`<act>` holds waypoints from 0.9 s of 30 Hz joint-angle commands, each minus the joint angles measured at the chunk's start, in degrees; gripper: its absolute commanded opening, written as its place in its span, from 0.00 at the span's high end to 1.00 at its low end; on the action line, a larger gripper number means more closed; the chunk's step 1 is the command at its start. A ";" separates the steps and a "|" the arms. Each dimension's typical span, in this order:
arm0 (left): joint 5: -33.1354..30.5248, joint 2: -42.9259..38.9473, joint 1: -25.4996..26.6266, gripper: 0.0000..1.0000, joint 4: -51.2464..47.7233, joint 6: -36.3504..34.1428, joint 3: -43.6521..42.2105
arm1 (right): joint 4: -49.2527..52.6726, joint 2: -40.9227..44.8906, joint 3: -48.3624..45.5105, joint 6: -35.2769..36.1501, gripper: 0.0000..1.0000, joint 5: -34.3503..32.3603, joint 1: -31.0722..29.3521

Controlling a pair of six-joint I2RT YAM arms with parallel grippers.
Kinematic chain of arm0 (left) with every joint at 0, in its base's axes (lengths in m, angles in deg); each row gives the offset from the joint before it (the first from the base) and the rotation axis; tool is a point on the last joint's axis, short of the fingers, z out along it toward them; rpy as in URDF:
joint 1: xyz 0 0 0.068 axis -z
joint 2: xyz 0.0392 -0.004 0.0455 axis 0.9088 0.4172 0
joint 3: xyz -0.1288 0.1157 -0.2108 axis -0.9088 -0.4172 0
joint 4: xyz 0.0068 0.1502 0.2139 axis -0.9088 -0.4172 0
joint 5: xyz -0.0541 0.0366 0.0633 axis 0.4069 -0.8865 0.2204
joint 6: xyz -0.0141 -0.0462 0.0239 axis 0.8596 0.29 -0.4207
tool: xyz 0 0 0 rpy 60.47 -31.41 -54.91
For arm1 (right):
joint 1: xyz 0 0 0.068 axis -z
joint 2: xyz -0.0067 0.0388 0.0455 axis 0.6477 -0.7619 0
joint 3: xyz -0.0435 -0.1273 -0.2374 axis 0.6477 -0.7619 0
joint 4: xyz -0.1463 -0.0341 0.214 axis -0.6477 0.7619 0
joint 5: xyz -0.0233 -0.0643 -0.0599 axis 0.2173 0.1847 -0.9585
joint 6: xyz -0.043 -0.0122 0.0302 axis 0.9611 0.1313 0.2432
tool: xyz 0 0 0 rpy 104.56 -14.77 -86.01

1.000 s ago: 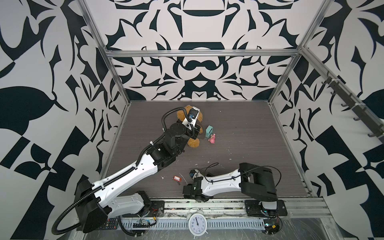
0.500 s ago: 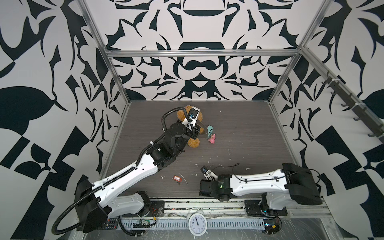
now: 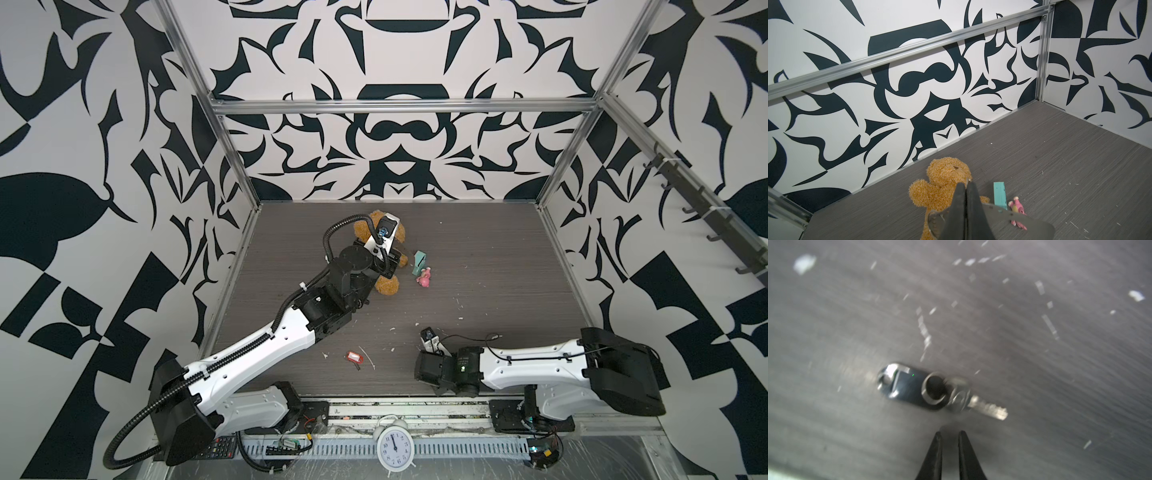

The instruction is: Put the keys on the keyring

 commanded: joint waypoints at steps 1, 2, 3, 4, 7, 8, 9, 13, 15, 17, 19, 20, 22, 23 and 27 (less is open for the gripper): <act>-0.14 -0.69 -0.32 1.00 1.40 0.49 0.45 | 0.08 1.02 -3.17 -1.59 0.81 -0.93 3.18; -0.16 -0.66 -0.27 1.00 1.47 0.41 0.38 | -0.91 1.55 -3.88 -1.14 0.81 -0.63 4.21; -0.19 -0.67 -0.28 1.00 1.49 0.41 0.32 | -2.49 2.08 -4.49 -0.56 0.81 0.03 5.17; -0.19 -0.60 -0.30 1.00 1.46 0.36 0.32 | -4.40 2.50 -5.11 0.32 0.80 0.90 5.90; -0.35 -0.62 -0.31 1.00 1.56 0.34 0.34 | -8.18 1.62 -5.40 1.90 0.78 1.78 6.70; -0.31 -0.68 -0.27 1.00 1.57 0.22 0.32 | -8.67 0.65 -5.05 2.31 0.78 1.58 6.92; -0.32 -0.64 -0.31 1.00 1.58 0.29 0.32 | -9.24 -0.34 -4.58 2.48 0.78 1.57 7.09; -0.35 -0.61 -0.27 1.00 1.59 0.29 0.33 | -13.49 -5.10 -2.68 4.29 0.78 2.93 7.92; -0.41 -0.62 -0.27 1.00 1.57 0.28 0.32 | -14.46 -7.04 -1.51 4.82 0.78 2.97 8.72; -0.42 -0.73 -0.27 1.00 1.54 0.29 0.25 | -15.56 -8.22 -0.69 5.48 0.77 3.50 9.94; -0.52 -0.79 -0.34 1.00 1.63 0.17 0.23 | -17.16 -8.64 -0.39 6.46 0.77 4.46 10.99; -0.50 -0.83 -0.34 1.00 1.62 0.21 0.23 | -17.99 -8.69 -0.16 6.98 0.76 4.98 11.38; -0.54 -0.86 -0.27 1.00 1.63 0.12 0.23 | -18.36 -9.13 0.84 7.92 0.75 5.20 11.63; -0.63 -0.88 -0.27 1.00 1.68 0.09 0.22 | -18.13 -9.59 1.59 8.27 0.75 5.40 11.59; -0.67 -0.93 -0.27 1.00 1.74 0.04 0.18 | -18.77 -11.76 3.68 8.97 0.75 6.16 11.58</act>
